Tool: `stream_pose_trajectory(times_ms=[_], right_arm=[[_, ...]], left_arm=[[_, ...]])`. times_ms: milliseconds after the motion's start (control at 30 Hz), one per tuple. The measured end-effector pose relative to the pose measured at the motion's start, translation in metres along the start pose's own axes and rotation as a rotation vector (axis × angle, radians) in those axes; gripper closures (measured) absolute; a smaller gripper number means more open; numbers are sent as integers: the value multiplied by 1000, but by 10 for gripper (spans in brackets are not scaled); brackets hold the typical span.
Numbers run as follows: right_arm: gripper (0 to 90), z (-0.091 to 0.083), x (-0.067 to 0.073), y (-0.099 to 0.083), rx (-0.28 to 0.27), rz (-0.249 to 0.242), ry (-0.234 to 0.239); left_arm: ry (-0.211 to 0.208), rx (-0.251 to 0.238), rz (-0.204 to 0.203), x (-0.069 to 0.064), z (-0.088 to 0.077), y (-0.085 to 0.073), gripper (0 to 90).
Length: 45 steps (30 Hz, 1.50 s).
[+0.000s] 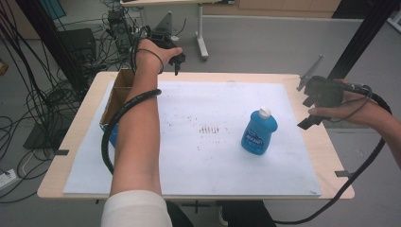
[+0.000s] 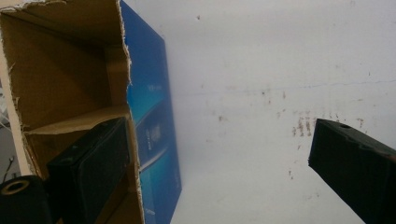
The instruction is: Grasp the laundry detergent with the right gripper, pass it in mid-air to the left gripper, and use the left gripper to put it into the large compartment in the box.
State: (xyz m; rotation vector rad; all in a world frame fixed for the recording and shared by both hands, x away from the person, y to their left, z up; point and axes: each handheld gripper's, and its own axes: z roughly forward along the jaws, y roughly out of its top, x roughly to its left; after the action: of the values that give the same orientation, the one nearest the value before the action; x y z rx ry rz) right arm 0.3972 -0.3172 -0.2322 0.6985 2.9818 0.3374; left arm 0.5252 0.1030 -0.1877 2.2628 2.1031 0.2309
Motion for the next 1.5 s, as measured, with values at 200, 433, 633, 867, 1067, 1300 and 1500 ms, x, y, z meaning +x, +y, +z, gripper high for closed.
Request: stream_pose_trajectory(times_ms=[200,433,633,867,1067,1300,1500], right_arm=[[64,0,1,0,1,0,0],[63,-1,1,0,1,-4,0],[63,-1,0,-1,1,-1,0],[63,-1,0,-2,2,-2,0],[61,-1,0,-2,-2,-4,-1],[61,-1,0,-3,-3,-4,-3],[55,0,-1,-5,-10,-10,-3]], left_arm=[[-1,-3,-1,-1,-1,-1,60],[0,-4,2,-1,-3,-1,60],[0,-3,3,-1,-2,-1,60],[-1,0,3,-2,-1,0,60],[-4,-4,7,-3,-2,0,60],[-4,-10,4,-4,-4,0,60],[-7,-7,8,-5,-3,0,60]])
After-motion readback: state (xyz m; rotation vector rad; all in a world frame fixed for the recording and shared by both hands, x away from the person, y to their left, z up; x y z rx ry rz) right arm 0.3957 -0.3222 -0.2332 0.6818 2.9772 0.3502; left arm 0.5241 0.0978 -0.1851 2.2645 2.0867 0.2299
